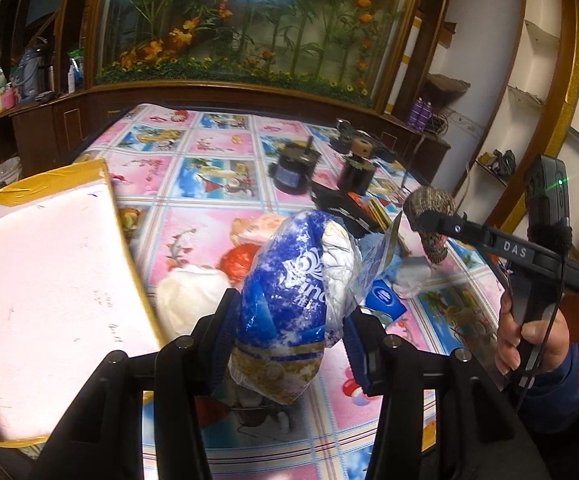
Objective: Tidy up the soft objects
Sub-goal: 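Carry the glove in the right tool while the left tool carries the pack over the yellow tray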
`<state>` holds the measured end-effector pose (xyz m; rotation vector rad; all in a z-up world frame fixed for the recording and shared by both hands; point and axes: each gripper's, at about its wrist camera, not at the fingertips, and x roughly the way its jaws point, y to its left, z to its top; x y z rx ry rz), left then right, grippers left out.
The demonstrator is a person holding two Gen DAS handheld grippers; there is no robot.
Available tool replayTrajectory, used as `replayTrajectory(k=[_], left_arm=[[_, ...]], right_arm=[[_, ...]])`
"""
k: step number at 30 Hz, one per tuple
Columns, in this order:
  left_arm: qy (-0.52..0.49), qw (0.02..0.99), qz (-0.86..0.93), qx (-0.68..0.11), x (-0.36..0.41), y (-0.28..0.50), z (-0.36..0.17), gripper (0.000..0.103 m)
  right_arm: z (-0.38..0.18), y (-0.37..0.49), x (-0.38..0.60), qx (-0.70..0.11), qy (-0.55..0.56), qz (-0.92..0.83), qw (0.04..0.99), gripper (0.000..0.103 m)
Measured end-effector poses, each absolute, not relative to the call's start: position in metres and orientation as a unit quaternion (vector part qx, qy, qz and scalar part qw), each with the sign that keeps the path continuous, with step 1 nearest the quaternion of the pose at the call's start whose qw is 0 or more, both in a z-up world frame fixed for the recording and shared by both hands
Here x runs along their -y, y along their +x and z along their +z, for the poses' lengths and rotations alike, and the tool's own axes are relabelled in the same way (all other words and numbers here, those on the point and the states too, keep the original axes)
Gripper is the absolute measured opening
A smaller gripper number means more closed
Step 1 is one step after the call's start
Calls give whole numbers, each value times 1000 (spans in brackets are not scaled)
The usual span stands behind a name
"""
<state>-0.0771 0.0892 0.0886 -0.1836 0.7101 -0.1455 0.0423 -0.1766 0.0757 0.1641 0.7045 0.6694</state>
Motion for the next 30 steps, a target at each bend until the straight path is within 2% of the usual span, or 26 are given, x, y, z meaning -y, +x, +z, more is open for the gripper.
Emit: replayTrajectory(k=[10, 16, 25, 30], left_arm=[[-124, 938, 9, -323, -169, -95, 106, 48], [-140, 931, 56, -334, -218, -92, 109, 48], [-144, 910, 107, -375, -275, -42, 106, 49], [-156, 893, 137, -400, -298, -3, 90, 49]], right_arm=[[97, 27, 83, -361, 34, 406, 839, 63], [107, 38, 21, -396, 32, 443, 804, 63], [128, 81, -99, -431, 24, 462, 775, 63], [120, 117, -167, -465, 21, 451, 762, 64]])
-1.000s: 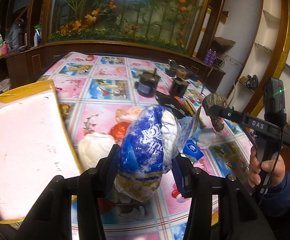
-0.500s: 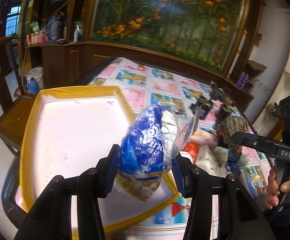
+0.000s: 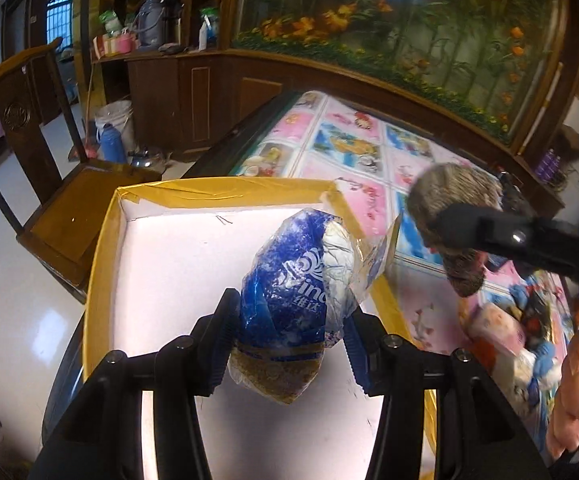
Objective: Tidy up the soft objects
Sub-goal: 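Carry the glove in the right tool while the left tool carries the pack over the yellow tray, then open the right tool to drop the glove while the left tool drops the pack into the tray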
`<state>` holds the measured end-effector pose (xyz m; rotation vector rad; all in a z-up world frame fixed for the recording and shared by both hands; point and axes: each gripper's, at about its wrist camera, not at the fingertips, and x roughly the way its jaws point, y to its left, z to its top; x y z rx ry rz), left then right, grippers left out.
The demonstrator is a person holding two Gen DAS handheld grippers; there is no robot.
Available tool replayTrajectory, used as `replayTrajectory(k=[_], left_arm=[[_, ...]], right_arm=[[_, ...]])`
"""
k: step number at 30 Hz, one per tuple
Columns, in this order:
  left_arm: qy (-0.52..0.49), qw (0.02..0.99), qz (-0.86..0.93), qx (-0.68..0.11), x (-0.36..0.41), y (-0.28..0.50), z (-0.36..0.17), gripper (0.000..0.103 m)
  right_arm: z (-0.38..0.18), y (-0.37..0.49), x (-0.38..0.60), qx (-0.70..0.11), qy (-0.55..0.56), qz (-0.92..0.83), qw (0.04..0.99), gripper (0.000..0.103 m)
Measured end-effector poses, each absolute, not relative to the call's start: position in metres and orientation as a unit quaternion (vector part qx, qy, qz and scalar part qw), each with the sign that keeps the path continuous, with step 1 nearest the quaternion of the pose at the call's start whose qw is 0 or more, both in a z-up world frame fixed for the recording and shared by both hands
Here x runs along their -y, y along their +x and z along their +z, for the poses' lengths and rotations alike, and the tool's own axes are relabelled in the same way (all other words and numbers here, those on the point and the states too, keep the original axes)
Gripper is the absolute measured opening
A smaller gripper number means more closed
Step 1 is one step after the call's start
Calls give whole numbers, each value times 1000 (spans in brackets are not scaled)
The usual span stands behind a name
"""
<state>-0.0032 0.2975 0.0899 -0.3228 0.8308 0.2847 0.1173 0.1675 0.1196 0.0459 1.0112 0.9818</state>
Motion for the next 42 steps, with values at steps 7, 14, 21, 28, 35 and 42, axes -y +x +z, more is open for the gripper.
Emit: replayTrajectory(k=[7, 14, 21, 28, 35, 42], left_arm=[[-184, 870, 168, -426, -320, 25, 60, 49], [-203, 857, 176, -440, -326, 34, 45, 50], [-212, 851, 177, -446, -327, 35, 39, 63], [-217, 859, 169, -432, -321, 17, 52, 67], [-216, 889, 157, -372, -292, -45, 84, 67], [-192, 913, 115, -340, -242, -100, 103, 69]], right_arm=[[81, 157, -230, -505, 21, 439, 743, 64], [59, 174, -257, -513, 2, 419, 749, 66], [54, 181, -257, -515, 20, 423, 745, 78], [79, 164, -213, -497, 39, 443, 745, 78], [72, 122, -136, -512, -28, 438, 738, 78], [58, 67, -95, -479, -149, 442, 744, 78]])
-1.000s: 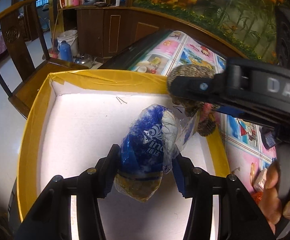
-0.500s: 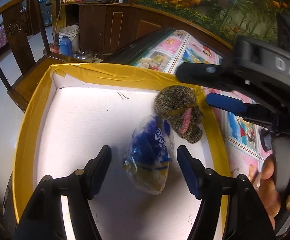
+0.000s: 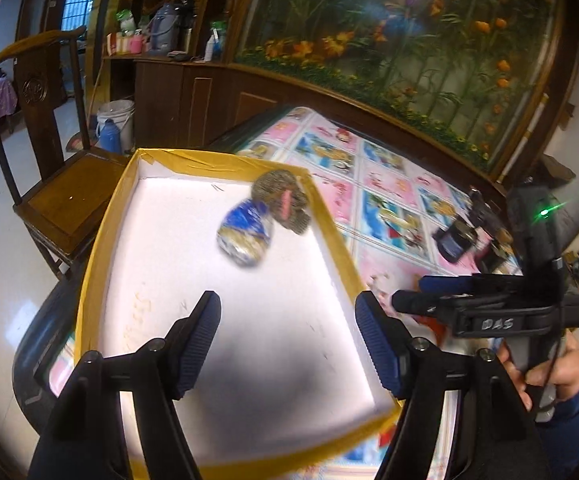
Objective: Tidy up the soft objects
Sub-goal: 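Open the right tool to drop the glove while the left tool drops the pack into the tray, then grasp the white cloth with the left tool while the right tool grasps the lemon-print tissue pack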
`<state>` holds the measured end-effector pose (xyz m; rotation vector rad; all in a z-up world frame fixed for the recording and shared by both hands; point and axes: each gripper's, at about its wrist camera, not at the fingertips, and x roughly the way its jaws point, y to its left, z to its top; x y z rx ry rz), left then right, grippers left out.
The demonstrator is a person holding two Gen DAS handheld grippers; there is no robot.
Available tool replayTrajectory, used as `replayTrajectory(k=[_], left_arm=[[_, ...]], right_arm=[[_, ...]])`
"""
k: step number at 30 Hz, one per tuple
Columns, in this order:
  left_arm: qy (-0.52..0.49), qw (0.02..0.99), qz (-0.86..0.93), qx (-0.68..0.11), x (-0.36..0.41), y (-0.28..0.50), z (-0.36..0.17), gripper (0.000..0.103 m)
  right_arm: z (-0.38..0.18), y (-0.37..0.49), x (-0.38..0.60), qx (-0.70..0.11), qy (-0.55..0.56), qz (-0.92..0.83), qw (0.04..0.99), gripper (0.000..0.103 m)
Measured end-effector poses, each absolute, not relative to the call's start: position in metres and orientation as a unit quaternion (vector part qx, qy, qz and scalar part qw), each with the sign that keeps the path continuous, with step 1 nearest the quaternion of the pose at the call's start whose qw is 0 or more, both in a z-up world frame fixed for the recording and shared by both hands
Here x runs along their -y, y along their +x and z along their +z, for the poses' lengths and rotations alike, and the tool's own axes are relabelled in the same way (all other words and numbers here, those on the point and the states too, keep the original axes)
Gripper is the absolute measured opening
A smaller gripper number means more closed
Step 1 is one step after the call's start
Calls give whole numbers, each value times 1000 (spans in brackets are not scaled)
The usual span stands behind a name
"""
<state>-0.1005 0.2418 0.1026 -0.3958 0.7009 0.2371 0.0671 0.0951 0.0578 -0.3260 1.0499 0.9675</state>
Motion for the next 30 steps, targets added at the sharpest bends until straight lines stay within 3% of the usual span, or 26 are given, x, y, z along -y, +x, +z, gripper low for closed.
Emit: replayTrajectory(k=[1, 5, 8, 10, 14, 16, 21, 23, 30], left_arm=[[-187, 916, 109, -339, -234, -106, 102, 70], [-163, 923, 87, -337, -207, -124, 103, 70], [-156, 925, 75, -339, -194, -137, 99, 72], [-152, 924, 68, -343, -185, -142, 95, 73], [-146, 926, 36, -348, -169, -156, 89, 73], [-143, 927, 12, -347, -159, -163, 85, 80], [-123, 923, -46, -363, -126, -165, 74, 81], [-116, 921, -64, -367, -112, -163, 70, 81], [-69, 909, -84, -401, -65, -142, 54, 88]], right_arm=[[54, 61, -93, -473, -165, 435, 748, 77], [41, 37, -93, -435, -246, 418, 759, 42], [31, 16, -91, -406, -305, 432, 745, 27], [27, -7, -84, -387, -342, 451, 728, 23], [26, -39, -44, -389, -352, 477, 705, 23], [30, -46, -15, -397, -325, 483, 710, 23], [62, -45, 73, -374, -171, 495, 766, 33], [71, -38, 104, -356, -110, 493, 786, 42], [71, -10, 174, -330, 36, 466, 820, 45]])
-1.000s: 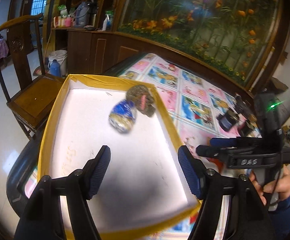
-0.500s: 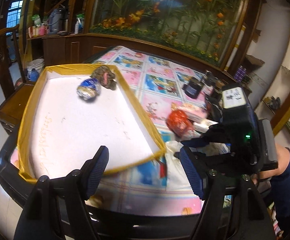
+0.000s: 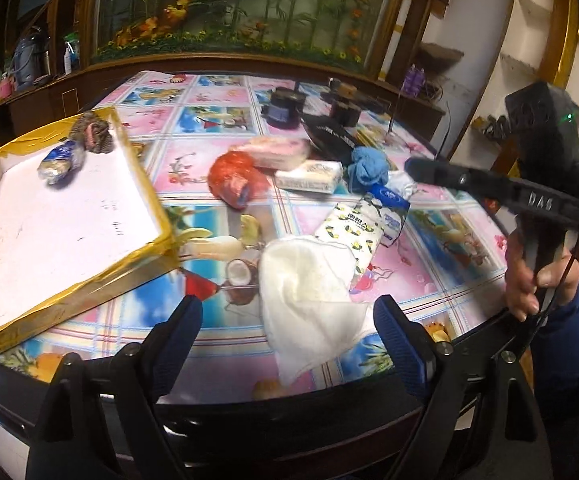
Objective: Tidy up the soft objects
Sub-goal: 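Grasp the white cloth with the left tool while the right tool grasps the lemon-print tissue pack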
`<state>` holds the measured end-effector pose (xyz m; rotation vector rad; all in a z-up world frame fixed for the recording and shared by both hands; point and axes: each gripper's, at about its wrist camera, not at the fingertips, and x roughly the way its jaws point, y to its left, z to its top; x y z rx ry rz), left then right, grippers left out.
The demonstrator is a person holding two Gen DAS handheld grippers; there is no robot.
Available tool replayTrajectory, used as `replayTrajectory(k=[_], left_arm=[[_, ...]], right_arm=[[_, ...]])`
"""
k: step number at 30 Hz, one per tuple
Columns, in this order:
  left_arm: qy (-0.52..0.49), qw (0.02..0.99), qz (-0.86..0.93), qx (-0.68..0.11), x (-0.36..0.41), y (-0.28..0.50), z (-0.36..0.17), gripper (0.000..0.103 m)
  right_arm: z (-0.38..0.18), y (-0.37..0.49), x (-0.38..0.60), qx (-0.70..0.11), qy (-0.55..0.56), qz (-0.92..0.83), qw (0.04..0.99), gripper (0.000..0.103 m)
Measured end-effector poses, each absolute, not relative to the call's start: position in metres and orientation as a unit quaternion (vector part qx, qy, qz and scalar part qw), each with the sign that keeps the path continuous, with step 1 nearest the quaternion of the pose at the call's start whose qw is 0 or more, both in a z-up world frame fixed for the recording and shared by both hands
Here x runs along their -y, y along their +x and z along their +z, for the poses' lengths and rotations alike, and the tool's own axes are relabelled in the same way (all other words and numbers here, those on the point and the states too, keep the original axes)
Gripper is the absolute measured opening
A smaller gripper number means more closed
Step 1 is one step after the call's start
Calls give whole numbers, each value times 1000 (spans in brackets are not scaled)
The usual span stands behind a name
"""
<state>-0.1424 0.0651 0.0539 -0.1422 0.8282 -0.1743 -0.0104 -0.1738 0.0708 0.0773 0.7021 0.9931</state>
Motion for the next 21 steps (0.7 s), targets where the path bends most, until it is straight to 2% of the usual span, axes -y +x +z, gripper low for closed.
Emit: replayTrajectory(k=[4, 5, 6, 7, 8, 9, 11, 12, 16, 21], left_arm=[[-63, 896, -78, -432, -45, -116, 39, 88], [-56, 895, -69, -437, -40, -110, 34, 88], [-49, 894, -58, -441, -37, -105, 31, 84], [-44, 892, -49, -447, -34, -99, 27, 67], [-46, 889, -46, -454, -34, -94, 24, 56], [-52, 885, -43, -462, -34, -89, 20, 41], [-34, 887, -22, -460, -34, -84, 21, 25], [-32, 886, -18, -461, -35, -82, 21, 20], [-53, 890, -1, -453, -47, -81, 27, 19], [-52, 900, 14, -433, -58, -90, 38, 19]], right_arm=[[60, 2, 187, -336, 78, 468, 813, 49], [59, 4, 191, -336, 91, 475, 808, 52], [57, 5, 193, -337, 104, 483, 801, 55], [57, 5, 196, -338, 111, 490, 796, 58], [56, 4, 196, -339, 115, 500, 789, 62], [56, 1, 197, -338, 115, 509, 783, 65], [56, -5, 192, -339, 111, 531, 769, 80], [58, -10, 189, -338, 105, 540, 764, 81], [55, -27, 163, -341, 46, 557, 755, 81], [40, -25, 148, -372, 26, 554, 745, 82]])
